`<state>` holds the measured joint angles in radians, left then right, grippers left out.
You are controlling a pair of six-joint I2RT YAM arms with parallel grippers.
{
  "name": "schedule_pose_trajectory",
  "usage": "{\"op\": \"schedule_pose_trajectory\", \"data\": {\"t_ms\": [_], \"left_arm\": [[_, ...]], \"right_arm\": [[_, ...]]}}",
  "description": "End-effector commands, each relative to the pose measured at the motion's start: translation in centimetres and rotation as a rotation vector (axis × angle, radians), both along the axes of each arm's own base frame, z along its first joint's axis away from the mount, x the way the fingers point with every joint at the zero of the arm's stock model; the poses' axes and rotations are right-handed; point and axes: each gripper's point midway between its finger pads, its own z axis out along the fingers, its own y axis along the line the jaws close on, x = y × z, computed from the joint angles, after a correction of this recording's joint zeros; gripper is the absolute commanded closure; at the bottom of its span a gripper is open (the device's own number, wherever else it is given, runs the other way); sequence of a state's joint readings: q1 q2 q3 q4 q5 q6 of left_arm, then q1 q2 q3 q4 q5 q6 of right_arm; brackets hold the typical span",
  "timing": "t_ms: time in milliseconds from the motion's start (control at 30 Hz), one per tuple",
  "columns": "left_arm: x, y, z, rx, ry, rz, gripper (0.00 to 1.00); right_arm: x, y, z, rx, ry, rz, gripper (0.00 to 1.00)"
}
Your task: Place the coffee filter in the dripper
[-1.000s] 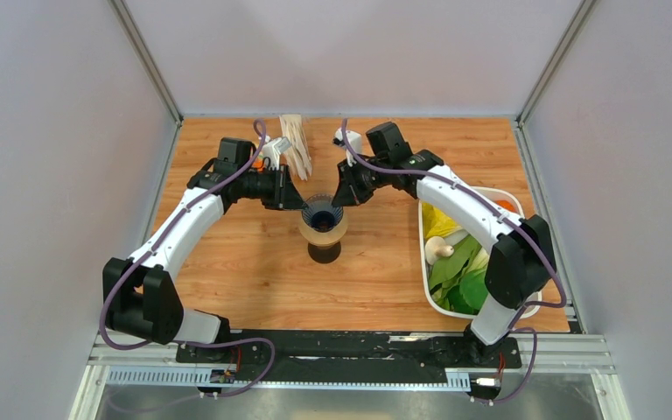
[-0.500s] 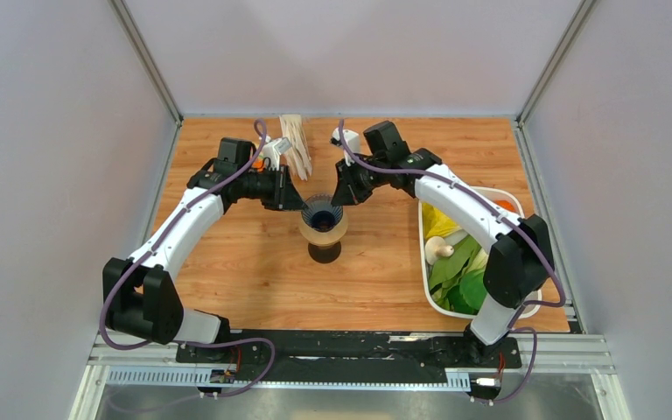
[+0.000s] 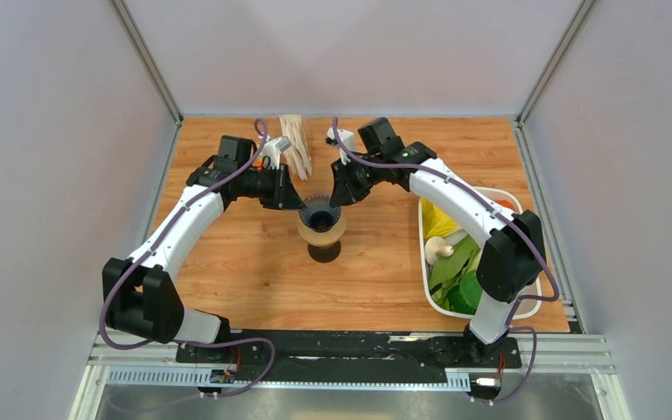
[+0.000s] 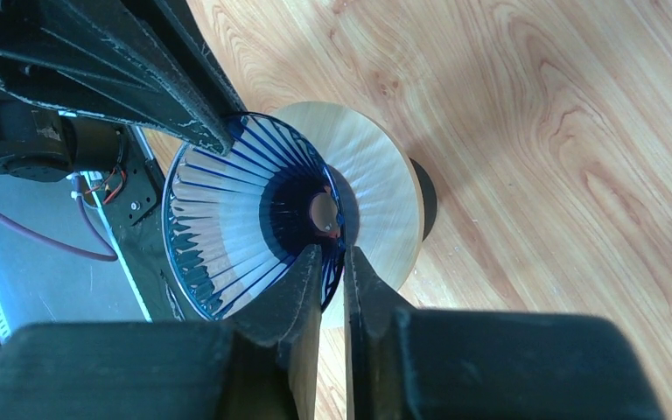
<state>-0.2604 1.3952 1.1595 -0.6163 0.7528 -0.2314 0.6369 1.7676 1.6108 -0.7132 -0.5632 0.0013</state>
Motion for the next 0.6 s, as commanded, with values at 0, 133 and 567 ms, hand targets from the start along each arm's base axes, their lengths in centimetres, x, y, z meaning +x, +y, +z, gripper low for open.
{"op": "schedule_pose_trajectory", "data": {"t_ms": [0, 133, 567], "left_arm": [[0.5, 0.0, 0.3, 0.024, -0.038, -0.022, 0.9], [0.6, -0.1, 0.7, 0.011, -0.043, -0.017, 0.87], [0.4, -0.6, 1.5, -0.025, -0.044, -0.028, 0.76]], "right_arm": [[-1.1, 0.9, -1.0, -0.025, 0.031, 0.056, 0.84], [-0.7, 0.6, -0.8, -0.024, 0.034, 0.044, 0.81], [-0.3, 0.3, -0.2, -0.003, 0.044, 0.036, 0.67]]}}
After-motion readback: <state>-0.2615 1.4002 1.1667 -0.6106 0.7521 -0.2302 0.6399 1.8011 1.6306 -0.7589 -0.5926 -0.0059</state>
